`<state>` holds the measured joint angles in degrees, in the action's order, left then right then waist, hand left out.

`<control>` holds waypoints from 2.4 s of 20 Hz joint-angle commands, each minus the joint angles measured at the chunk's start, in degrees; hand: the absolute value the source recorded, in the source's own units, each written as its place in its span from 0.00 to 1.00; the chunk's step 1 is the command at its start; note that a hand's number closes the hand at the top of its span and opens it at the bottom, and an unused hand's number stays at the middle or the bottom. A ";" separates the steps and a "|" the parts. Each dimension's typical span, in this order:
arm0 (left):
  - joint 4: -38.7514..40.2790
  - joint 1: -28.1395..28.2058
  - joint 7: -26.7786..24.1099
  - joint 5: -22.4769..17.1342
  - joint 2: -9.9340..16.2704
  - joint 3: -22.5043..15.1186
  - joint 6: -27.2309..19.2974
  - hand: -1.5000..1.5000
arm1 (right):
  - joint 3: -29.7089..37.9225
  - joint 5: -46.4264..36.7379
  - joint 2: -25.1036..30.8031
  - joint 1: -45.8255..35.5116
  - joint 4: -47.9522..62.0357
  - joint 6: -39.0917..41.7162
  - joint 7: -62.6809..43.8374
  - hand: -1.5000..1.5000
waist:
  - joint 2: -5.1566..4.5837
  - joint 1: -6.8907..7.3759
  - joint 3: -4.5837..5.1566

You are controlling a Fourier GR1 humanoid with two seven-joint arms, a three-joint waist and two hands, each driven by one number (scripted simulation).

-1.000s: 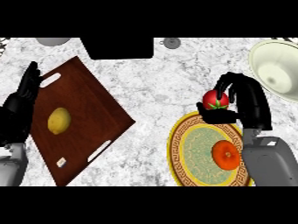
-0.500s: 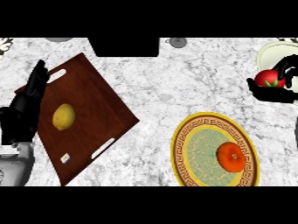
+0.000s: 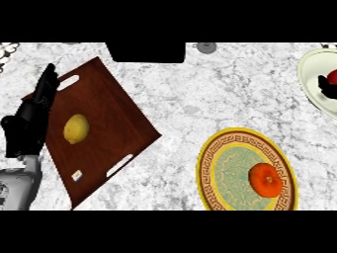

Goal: Pick the tomato from the plate and place it in the bowl

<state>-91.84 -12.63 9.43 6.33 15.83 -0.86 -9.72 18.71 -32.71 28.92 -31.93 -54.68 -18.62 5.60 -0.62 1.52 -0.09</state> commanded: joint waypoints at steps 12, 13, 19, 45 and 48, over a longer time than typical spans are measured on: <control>-1.03 -1.43 0.18 0.63 -1.70 -1.83 0.92 0.50 | 7.85 -0.93 7.46 -10.90 36.24 -6.27 13.15 0.00 | -1.45 3.46 -0.37; -0.88 -2.59 1.47 0.03 -0.95 -0.49 1.02 0.50 | 9.06 0.87 9.99 -10.73 36.84 -1.42 15.54 0.00 | -1.23 2.62 -0.38; 0.28 -3.46 0.73 0.82 -1.70 -1.14 0.71 0.50 | 12.81 5.56 9.73 -13.26 39.18 5.35 23.33 0.00 | -1.39 2.44 -0.45; -0.73 -0.43 1.93 2.69 -2.81 -0.78 -0.02 0.50 | 24.65 18.94 21.68 2.48 45.84 38.17 43.18 0.00 | -0.16 0.07 -0.29; 1.39 -2.25 0.71 0.52 -0.60 2.44 2.09 0.50 | 24.93 19.78 22.76 3.97 44.94 40.82 45.41 0.00 | -0.09 -0.28 -0.23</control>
<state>-91.36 -13.67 10.13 7.48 14.12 0.13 -8.69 43.59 -13.57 50.86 -30.34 -9.48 17.54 47.63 -0.79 1.46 -0.36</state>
